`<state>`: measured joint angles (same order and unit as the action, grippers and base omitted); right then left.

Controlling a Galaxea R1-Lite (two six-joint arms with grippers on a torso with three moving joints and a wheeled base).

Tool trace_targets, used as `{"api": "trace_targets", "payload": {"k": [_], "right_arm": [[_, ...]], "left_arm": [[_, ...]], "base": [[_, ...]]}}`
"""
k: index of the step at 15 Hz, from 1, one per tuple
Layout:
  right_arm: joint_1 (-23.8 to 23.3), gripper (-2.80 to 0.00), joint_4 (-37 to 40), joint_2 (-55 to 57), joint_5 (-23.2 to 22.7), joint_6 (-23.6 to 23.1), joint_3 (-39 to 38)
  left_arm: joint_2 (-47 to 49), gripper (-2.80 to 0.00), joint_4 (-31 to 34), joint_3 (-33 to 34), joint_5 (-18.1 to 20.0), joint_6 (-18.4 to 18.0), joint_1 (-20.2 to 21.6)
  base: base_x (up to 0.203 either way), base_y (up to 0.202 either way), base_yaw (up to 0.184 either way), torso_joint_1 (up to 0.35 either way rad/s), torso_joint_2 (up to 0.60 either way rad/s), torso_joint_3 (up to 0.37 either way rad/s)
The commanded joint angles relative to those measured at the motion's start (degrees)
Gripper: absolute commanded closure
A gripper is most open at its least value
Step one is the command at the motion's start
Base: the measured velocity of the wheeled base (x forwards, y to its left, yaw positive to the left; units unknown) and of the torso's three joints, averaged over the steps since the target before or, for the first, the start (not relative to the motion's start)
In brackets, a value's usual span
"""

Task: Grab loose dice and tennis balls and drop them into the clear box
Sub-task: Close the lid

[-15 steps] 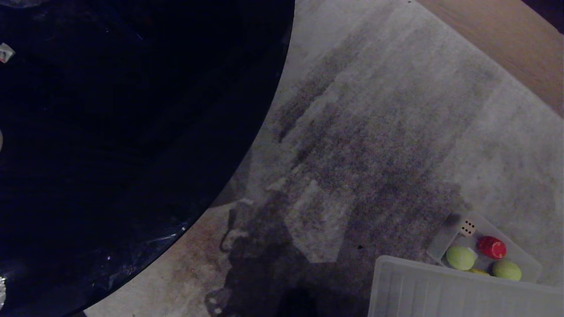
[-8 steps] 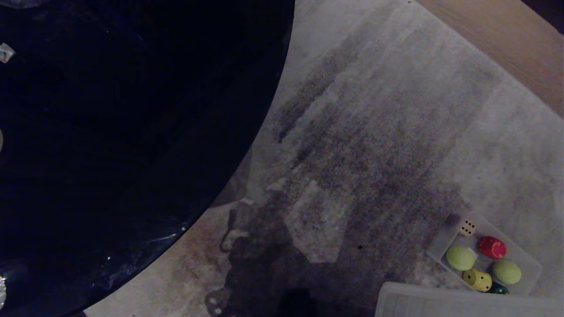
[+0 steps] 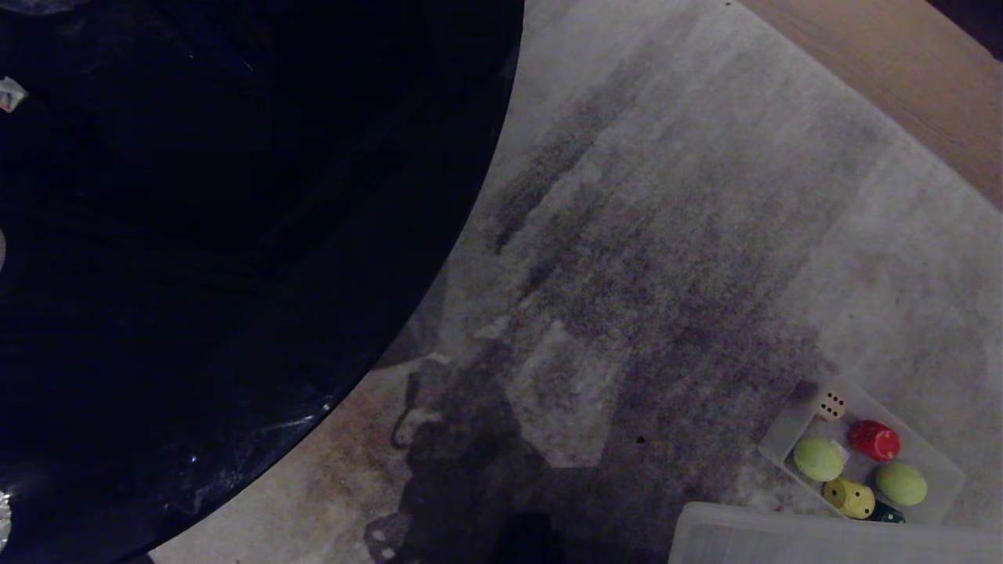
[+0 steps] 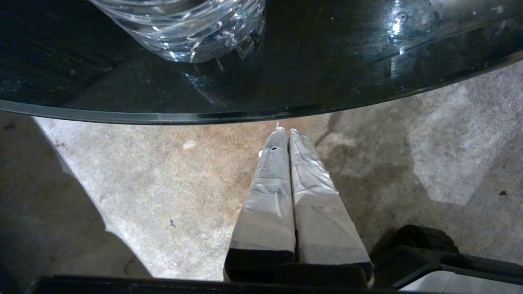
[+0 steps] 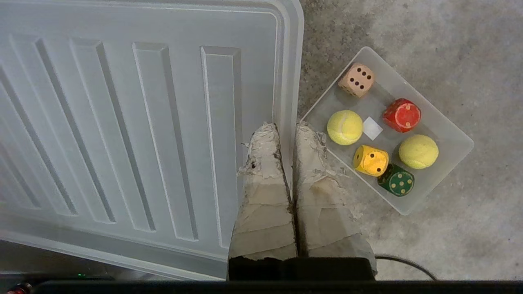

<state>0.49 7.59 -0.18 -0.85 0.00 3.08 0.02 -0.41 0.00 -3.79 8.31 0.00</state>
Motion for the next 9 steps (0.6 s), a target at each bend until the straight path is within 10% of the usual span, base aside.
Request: {"api": "trace_targets", "payload": {"k": [1,9], "right_arm": [[0.04,0.00,0.14,0.16,-0.03,0.03,-0.01],[0.04,0.00,0.14,0.09,0.00,0.00,-0.01]], "left_arm": [[0.05,0.00,-0.02,0.02,-0.08,0.12,0.00],[0.06,0.00,-0.02,0.09,-0.08,0.30,0.00]], "base": [[0.000,0.000,0.000,0.000,0.00,0.000],[0.000,0.000,0.000,0.001,0.00,0.070]]}}
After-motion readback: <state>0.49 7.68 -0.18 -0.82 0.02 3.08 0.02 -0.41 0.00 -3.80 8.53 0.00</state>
